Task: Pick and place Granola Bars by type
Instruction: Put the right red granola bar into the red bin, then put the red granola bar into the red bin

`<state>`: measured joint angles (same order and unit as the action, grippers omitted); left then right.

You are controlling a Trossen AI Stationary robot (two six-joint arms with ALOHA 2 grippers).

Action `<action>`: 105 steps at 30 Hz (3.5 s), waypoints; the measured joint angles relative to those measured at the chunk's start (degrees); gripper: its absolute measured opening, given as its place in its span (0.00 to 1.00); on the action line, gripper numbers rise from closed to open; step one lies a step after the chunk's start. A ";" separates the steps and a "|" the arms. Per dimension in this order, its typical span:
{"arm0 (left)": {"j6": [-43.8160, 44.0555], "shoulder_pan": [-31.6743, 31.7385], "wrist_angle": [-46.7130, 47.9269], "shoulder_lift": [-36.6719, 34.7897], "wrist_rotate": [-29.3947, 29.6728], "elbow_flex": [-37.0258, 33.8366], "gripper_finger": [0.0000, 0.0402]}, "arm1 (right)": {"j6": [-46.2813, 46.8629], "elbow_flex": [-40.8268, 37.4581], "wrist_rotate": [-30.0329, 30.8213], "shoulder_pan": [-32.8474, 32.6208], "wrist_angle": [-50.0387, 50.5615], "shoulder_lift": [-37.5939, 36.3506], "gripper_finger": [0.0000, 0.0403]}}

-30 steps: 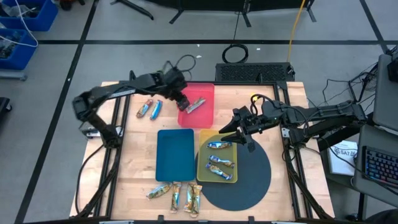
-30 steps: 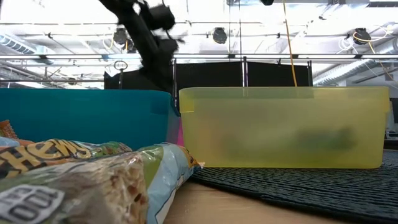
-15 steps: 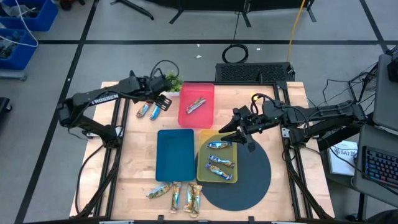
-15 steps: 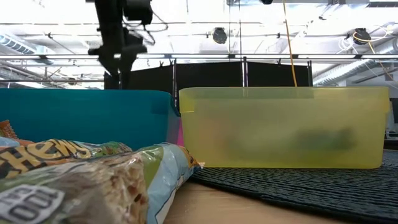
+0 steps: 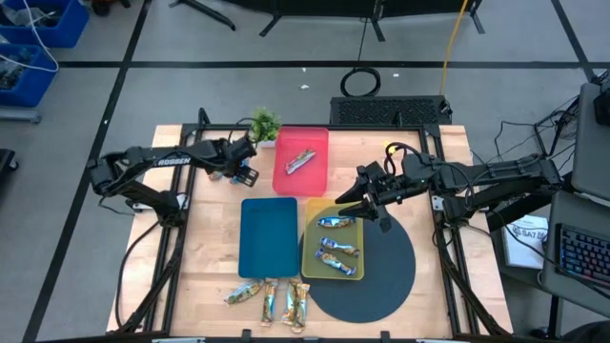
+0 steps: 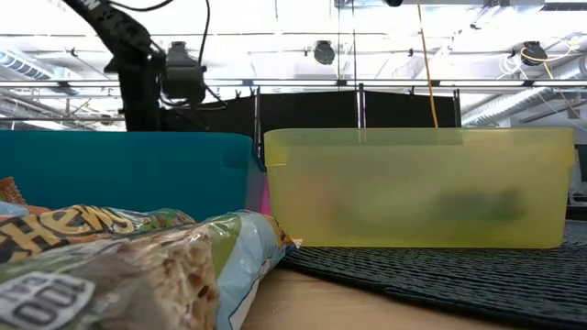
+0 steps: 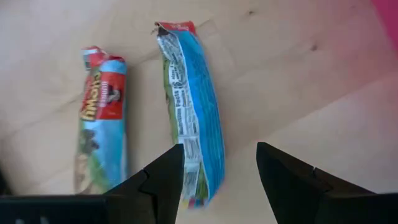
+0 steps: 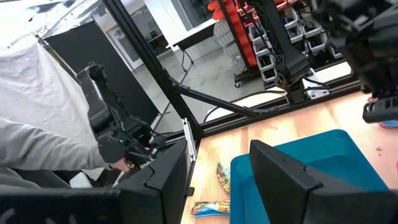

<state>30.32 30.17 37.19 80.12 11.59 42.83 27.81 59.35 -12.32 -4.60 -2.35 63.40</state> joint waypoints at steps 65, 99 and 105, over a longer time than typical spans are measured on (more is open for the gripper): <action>-14.10 -9.61 -11.25 26.30 -13.35 28.88 0.01 | -0.42 0.00 0.09 0.00 -4.08 -0.02 0.41; 3.81 -7.67 18.36 6.42 15.44 29.08 0.38 | 1.53 -0.04 0.25 -3.91 8.36 9.25 0.41; 3.28 -3.12 25.72 5.70 15.21 26.08 0.33 | 2.16 -0.02 -1.43 -5.42 2.60 11.63 0.41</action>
<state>33.60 27.04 62.90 85.81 26.80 68.91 29.98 59.33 -13.75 -10.02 0.25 75.03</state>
